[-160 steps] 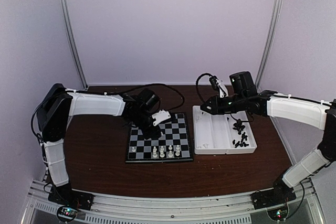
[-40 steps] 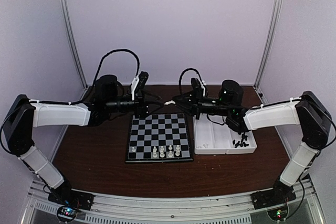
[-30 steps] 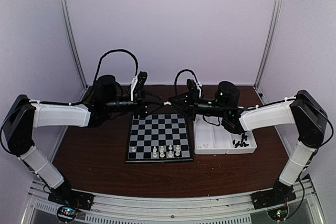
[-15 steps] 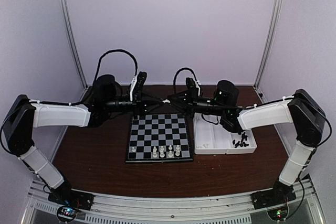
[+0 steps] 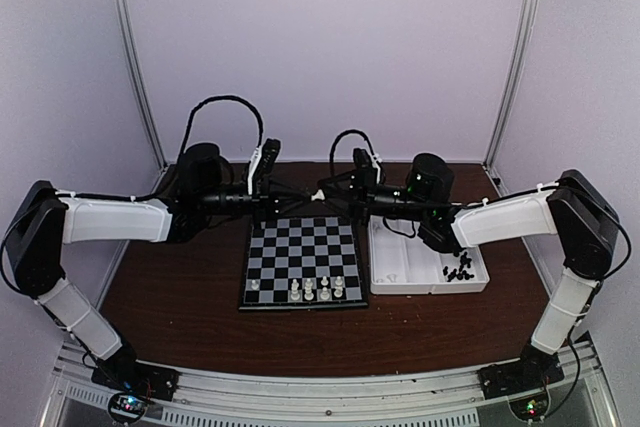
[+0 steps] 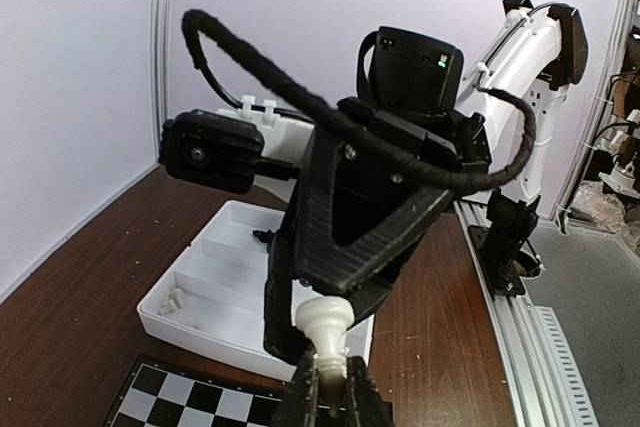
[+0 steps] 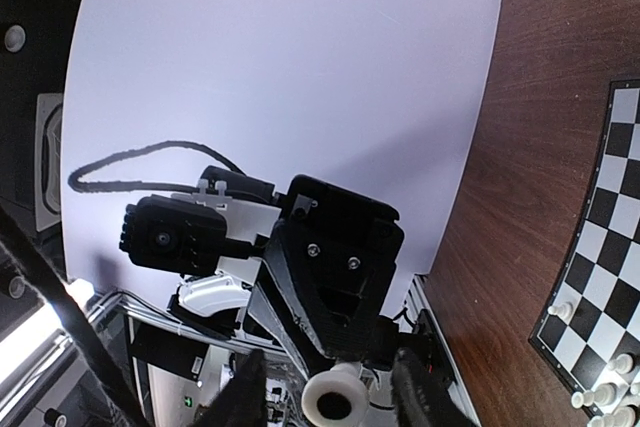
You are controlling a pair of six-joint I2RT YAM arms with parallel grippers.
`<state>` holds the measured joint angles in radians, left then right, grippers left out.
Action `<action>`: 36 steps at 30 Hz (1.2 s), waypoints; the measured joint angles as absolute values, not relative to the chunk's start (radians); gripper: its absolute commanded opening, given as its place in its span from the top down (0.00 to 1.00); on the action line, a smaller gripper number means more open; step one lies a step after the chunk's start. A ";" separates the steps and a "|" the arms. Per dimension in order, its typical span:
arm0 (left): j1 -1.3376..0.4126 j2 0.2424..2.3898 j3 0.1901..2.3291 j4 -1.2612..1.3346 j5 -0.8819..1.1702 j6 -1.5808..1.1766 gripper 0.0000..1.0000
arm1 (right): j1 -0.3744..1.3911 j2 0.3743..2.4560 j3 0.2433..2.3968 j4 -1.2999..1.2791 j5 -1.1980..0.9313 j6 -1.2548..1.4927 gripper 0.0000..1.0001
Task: Set up the chess pieces on the board
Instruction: Place the chess piece on the chessboard.
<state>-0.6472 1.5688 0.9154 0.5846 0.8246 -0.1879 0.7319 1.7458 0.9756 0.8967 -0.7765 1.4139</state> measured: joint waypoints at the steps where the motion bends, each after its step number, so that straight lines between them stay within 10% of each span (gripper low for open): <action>1: -0.647 1.567 0.915 0.573 0.825 -0.186 1.00 | 0.732 1.746 0.976 0.892 -0.776 1.412 0.48; 22: -0.680 1.224 0.972 -0.394 0.428 -0.109 0.96 | 0.616 1.451 1.050 0.112 -0.635 0.861 0.42; 36: -0.818 1.510 1.279 -0.926 0.235 0.006 0.98 | 0.601 1.398 1.031 -0.058 -0.596 0.747 0.42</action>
